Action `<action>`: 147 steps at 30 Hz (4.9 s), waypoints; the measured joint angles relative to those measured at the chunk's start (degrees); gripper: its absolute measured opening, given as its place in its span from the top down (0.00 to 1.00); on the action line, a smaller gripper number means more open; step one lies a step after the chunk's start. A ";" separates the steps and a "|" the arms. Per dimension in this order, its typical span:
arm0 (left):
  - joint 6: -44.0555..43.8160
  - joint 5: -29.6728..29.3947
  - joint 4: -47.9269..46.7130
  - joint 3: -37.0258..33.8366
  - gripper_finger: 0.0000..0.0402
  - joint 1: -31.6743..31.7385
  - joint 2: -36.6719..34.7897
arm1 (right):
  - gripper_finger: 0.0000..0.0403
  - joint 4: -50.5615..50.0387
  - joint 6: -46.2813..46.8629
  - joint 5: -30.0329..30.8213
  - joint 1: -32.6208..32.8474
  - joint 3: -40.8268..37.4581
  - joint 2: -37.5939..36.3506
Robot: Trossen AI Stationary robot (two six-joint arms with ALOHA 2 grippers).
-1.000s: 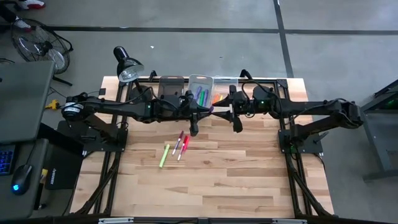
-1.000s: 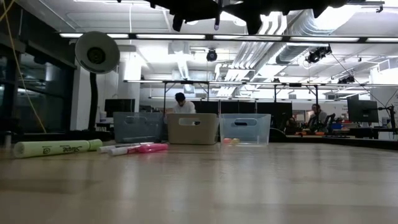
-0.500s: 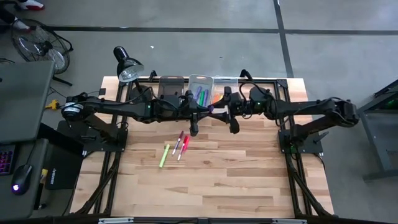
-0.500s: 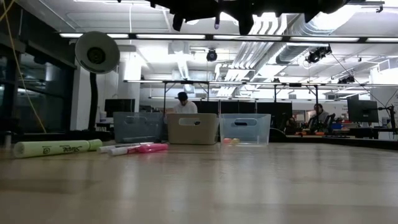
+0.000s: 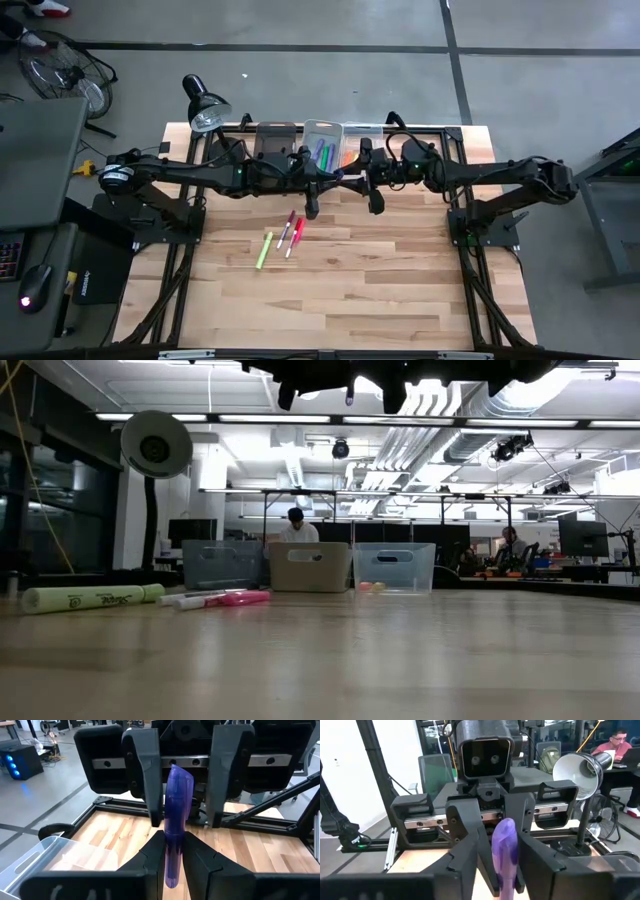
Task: Pick & Place Markers
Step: Put the violet pen into the transparent bin, then put the pink pen into the transparent bin
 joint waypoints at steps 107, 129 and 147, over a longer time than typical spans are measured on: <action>-29.49 -7.78 -22.14 -35.76 0.57 -12.48 -55.66 | 0.87 -25.97 44.40 21.15 -21.72 0.00 17.29; -26.93 -5.77 -22.28 -35.76 0.57 -12.46 -55.80 | 0.76 -31.33 49.17 21.51 -20.98 0.00 17.25; -27.12 -3.30 -24.24 -35.76 0.57 -12.47 -55.78 | 0.73 -26.74 30.32 19.15 -20.16 0.02 10.77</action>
